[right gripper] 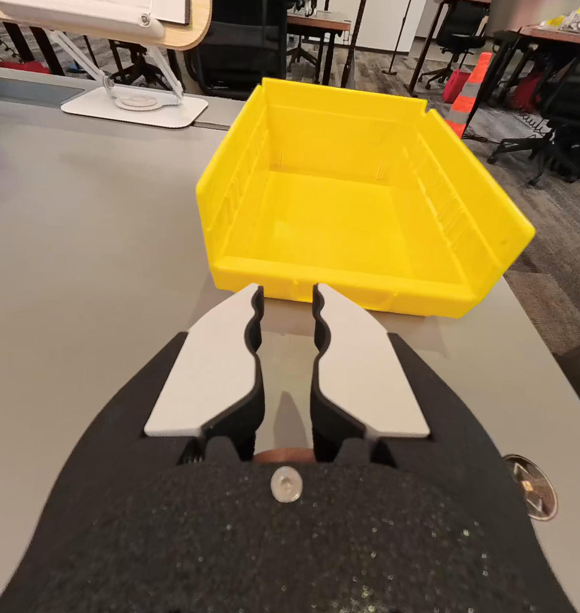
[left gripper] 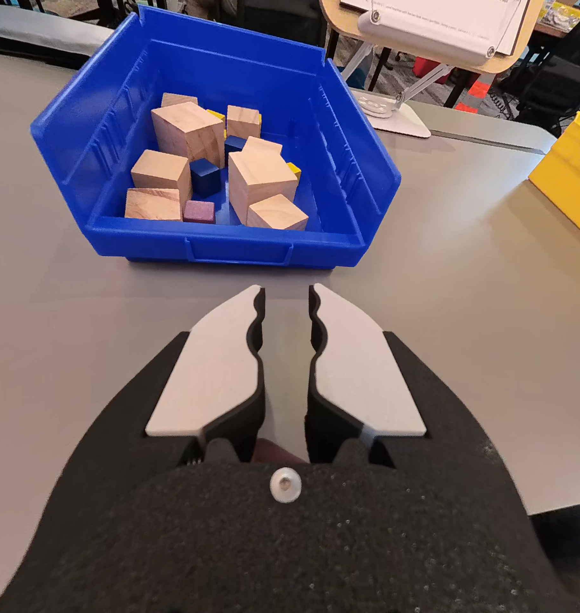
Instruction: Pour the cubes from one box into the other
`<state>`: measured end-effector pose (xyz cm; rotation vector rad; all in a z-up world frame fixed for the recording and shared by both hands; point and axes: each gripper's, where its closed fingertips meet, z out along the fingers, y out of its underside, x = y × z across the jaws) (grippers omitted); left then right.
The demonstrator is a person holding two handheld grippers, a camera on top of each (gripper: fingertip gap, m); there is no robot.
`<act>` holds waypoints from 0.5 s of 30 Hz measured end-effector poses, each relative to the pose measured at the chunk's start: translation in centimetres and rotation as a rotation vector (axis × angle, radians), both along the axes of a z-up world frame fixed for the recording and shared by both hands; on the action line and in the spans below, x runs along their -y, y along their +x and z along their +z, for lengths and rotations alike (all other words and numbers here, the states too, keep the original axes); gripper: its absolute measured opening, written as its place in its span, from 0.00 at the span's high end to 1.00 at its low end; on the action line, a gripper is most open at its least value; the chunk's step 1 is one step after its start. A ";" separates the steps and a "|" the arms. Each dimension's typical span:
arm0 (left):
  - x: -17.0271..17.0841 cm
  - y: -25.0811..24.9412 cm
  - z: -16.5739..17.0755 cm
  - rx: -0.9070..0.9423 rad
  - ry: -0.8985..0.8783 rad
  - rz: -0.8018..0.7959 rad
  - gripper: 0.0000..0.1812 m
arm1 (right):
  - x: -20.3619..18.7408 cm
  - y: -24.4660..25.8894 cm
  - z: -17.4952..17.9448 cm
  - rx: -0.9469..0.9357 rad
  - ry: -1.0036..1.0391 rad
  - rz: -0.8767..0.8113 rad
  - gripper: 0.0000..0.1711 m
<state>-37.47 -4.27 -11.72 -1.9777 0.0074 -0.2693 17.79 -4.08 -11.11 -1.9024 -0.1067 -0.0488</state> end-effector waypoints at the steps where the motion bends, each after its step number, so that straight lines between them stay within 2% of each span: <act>1: 0.0 0.0 0.0 0.005 0.001 0.000 0.87 | 0.0 -0.2 -0.1 0.001 -0.005 0.007 0.84; 10: -0.3 -0.9 0.0 -0.022 -0.007 0.027 0.86 | 0.0 0.0 -0.6 -0.041 -0.027 0.007 0.84; 13: -1.6 -5.2 0.6 -0.155 0.016 0.144 0.86 | 0.0 0.0 -0.6 -0.071 -0.025 0.006 0.84; 15: -2.6 -9.3 0.5 -0.230 -0.035 0.265 0.85 | 0.1 -0.2 -0.8 -0.058 -0.030 0.010 0.84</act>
